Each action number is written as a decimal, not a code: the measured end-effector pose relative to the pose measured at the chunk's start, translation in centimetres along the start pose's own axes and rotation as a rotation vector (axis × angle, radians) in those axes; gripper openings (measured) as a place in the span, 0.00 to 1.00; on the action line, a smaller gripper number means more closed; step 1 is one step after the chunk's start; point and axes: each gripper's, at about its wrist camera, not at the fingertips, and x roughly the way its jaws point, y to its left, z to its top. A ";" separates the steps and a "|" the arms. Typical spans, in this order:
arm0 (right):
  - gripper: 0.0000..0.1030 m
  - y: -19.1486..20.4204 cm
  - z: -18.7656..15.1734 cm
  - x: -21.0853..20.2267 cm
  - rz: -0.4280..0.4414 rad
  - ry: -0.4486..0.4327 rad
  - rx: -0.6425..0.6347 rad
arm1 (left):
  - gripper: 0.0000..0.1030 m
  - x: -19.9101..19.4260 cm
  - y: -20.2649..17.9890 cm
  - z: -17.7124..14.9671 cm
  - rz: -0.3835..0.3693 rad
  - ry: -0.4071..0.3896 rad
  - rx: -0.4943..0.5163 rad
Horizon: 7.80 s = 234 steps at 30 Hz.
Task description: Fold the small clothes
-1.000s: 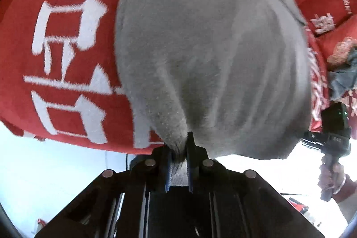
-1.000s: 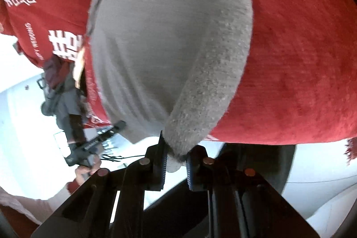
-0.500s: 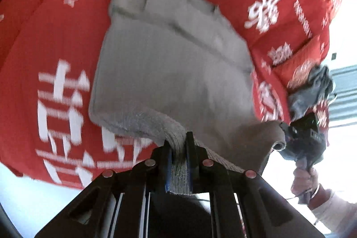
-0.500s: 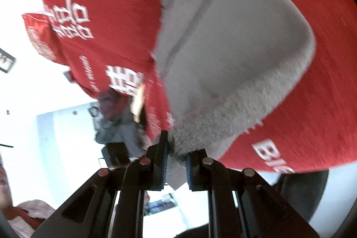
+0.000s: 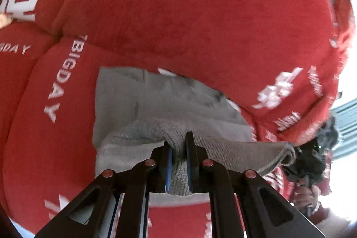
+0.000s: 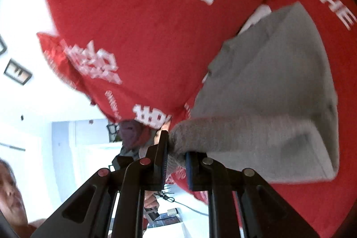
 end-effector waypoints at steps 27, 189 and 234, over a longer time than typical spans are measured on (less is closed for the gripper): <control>0.43 -2.6 7.0 3.1 -0.331 0.091 -0.075 | 0.54 4.2 1.1 1.6 0.262 0.081 -0.003; 0.52 -3.0 -10.0 6.8 -0.660 -0.008 -0.036 | 0.67 -1.3 7.7 -8.3 0.270 0.273 0.183; 0.39 -4.4 -6.8 -0.9 -0.999 -0.154 0.034 | 0.69 5.2 5.5 -1.2 0.553 0.243 0.121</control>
